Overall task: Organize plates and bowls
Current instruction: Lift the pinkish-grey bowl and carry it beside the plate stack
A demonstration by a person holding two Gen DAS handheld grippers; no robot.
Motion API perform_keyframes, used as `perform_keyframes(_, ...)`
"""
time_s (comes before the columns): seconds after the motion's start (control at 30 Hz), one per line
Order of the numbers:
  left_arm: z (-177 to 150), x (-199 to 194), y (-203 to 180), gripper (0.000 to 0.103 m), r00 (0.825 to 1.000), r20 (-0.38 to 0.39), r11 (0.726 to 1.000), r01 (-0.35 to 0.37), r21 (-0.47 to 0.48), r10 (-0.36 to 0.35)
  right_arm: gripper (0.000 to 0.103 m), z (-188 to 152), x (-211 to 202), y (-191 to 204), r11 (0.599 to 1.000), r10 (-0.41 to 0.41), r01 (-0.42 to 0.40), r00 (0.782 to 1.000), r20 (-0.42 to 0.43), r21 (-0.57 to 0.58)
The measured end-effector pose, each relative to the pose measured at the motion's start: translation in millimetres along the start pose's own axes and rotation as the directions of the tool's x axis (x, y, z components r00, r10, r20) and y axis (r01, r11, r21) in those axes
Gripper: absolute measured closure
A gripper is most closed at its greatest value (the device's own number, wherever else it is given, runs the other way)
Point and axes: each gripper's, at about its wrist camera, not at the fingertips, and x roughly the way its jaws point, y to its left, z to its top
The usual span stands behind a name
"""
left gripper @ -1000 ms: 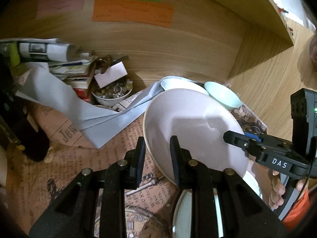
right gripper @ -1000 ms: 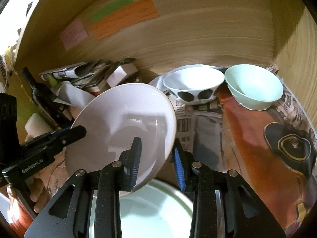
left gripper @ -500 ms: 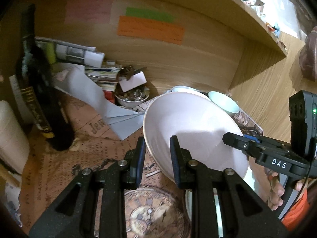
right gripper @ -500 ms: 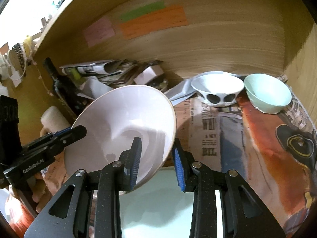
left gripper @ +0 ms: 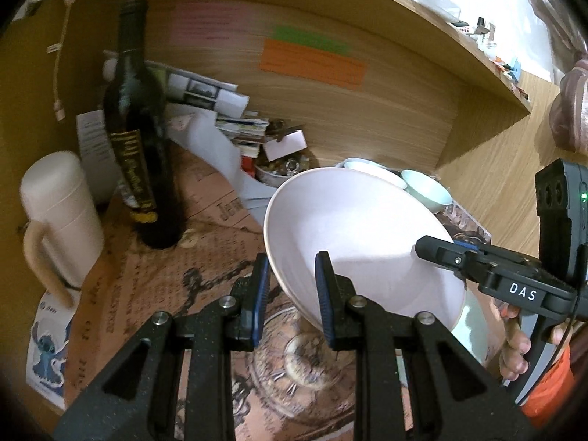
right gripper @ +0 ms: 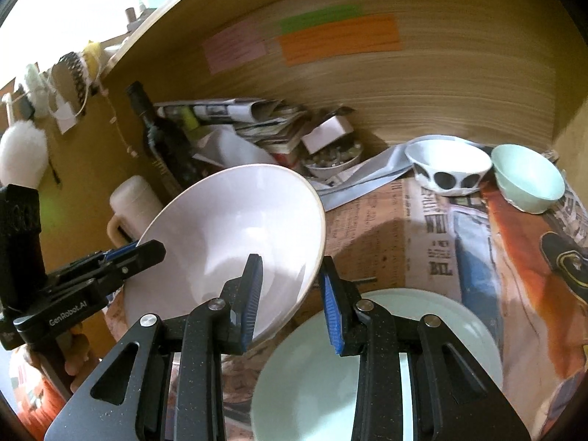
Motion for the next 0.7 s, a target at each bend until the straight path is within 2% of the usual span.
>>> perform_keyframes(0.7,-45,-8,42,0.079,0.995,-0.082,0.994,-0.064,-0.085,0.057,0.074,-30,33,33,0.998,0.04,-0.046,0.991,-0.128,-0.046)
